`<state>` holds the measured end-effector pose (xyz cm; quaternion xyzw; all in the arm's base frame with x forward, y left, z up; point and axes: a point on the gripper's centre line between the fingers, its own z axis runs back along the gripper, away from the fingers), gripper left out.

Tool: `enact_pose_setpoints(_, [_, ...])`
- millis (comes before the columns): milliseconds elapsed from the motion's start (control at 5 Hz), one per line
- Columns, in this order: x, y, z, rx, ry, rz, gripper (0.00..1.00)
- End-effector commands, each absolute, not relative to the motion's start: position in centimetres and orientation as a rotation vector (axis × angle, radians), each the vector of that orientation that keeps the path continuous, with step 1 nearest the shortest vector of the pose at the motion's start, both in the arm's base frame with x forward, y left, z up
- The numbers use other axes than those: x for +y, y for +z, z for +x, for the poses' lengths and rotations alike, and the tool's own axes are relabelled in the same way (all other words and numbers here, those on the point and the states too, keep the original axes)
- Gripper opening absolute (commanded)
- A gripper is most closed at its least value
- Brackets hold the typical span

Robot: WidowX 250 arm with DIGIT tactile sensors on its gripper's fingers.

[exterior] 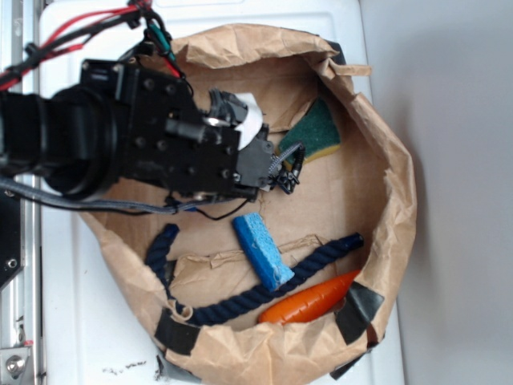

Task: Grab the green block.

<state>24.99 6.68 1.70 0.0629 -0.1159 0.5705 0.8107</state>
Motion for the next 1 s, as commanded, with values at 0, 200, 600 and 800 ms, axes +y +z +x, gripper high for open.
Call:
enact_pose_setpoints(0, [6.4, 4.6, 24.8, -0.325, 1.163, 0.13, 0.0])
enact_pose_setpoints(200, [5.4, 8.8, 25.6, -0.318, 1.017, 0.099, 0.0])
enact_pose_setpoints(600, [2.5, 13.8, 24.9, -0.365, 0.772, 0.108, 0.0])
enact_pose_setpoints(800, [1.1, 14.3, 24.1, -0.427, 0.684, 0.2, 0.0])
